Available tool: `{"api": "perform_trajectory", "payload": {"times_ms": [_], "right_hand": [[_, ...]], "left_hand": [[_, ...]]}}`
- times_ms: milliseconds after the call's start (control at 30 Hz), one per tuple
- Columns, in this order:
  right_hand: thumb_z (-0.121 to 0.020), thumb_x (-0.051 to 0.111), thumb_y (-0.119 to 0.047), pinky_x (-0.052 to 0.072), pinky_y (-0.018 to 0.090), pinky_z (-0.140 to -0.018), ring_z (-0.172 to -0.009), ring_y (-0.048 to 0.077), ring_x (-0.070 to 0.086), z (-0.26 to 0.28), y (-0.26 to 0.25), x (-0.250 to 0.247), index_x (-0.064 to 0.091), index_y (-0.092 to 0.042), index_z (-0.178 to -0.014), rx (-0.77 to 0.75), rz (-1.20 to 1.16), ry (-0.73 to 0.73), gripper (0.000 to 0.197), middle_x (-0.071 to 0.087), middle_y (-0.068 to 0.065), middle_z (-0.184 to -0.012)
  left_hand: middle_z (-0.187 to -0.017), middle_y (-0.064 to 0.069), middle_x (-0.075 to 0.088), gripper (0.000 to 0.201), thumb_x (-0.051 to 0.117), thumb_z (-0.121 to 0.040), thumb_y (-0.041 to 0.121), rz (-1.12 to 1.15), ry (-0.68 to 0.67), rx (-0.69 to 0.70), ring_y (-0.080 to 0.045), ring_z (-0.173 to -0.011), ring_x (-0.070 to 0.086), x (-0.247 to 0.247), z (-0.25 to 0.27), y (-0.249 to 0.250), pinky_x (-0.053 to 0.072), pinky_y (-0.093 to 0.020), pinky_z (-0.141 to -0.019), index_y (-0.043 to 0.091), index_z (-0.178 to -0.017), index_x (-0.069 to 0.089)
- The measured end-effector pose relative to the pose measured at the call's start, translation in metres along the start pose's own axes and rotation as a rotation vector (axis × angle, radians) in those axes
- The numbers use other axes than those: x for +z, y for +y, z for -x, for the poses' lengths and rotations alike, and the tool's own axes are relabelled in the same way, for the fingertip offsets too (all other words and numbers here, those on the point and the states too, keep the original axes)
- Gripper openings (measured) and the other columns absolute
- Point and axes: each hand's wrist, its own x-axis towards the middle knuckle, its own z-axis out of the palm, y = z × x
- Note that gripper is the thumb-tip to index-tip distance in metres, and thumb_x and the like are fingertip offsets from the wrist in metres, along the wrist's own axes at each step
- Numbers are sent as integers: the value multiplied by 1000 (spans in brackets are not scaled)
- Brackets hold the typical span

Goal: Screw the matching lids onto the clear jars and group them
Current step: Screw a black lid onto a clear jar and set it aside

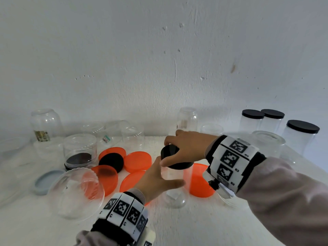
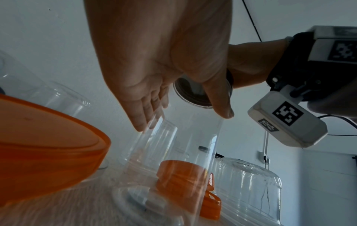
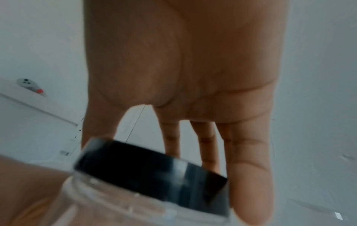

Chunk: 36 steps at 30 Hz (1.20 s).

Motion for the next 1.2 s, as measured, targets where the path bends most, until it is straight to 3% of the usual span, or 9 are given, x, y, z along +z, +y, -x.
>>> {"api": "perform_trajectory", "payload": {"times_ms": [100,233,467,533,667,933,1067,1133,1200], "right_hand": [[-76,55,-73,47,36,-89,-107,19,48,2,2,-3,37,-35,-137,-8,-30,-41,74,38,-6,-113],[-75,72,-50,43,39,-99,-118,16,41,7,12,-13,32,-41,-141,-78,-113,-158,78,37,-10,-129],[-71,54,-78,47,34,-85,-99,17,48,4,5,0,38,-30,-136,30,-15,-31,83,40,-4,-120],[-71,57,-76,46,35,-87,-103,17,47,3,6,-2,35,-32,-139,26,-26,-54,84,40,-4,-123],[-75,70,-54,42,39,-99,-119,16,40,5,10,-11,30,-43,-142,-58,-104,-148,79,36,-10,-129],[-72,54,-77,47,31,-82,-100,17,49,3,5,0,40,-29,-136,17,-31,-15,81,44,-3,-118],[-75,66,-60,43,36,-96,-118,17,42,5,7,-4,28,-37,-144,-33,-94,-91,82,37,-6,-130],[-76,70,-52,43,38,-99,-119,16,41,5,8,-6,30,-38,-143,-67,-122,-97,80,38,-7,-130],[-76,69,-55,44,36,-97,-116,15,43,5,7,-6,36,-35,-141,-74,-127,-73,76,41,-7,-125]], "left_hand": [[-131,20,49,81,82,-70,39,-1,5,1,-4,-124,43,0,0,0,34,-11,-85,37,-136,35],[-134,16,48,81,82,-70,39,-22,20,2,-6,-125,43,1,1,2,33,-20,-95,44,-130,29],[-134,18,48,81,82,-71,35,12,-1,6,-5,-126,43,0,2,3,33,-21,-96,45,-132,29],[-134,17,48,82,82,-72,34,-1,1,6,-5,-125,43,0,2,4,34,-22,-97,44,-134,29],[-136,14,48,87,82,-71,36,-22,7,-6,-8,-127,43,1,1,5,36,-27,-103,37,-140,28],[-131,21,48,80,82,-71,37,-11,17,-5,-3,-123,43,1,2,4,33,-20,-93,48,-130,29],[-131,19,48,80,81,-70,40,-29,22,-16,-5,-122,44,2,1,5,33,-18,-91,46,-129,28],[-131,17,47,81,81,-70,40,-34,26,-18,-6,-122,44,2,2,6,33,-19,-91,46,-129,27],[-132,17,47,82,81,-70,39,-29,23,-18,-6,-122,43,2,2,6,33,-20,-93,45,-132,27]]}}
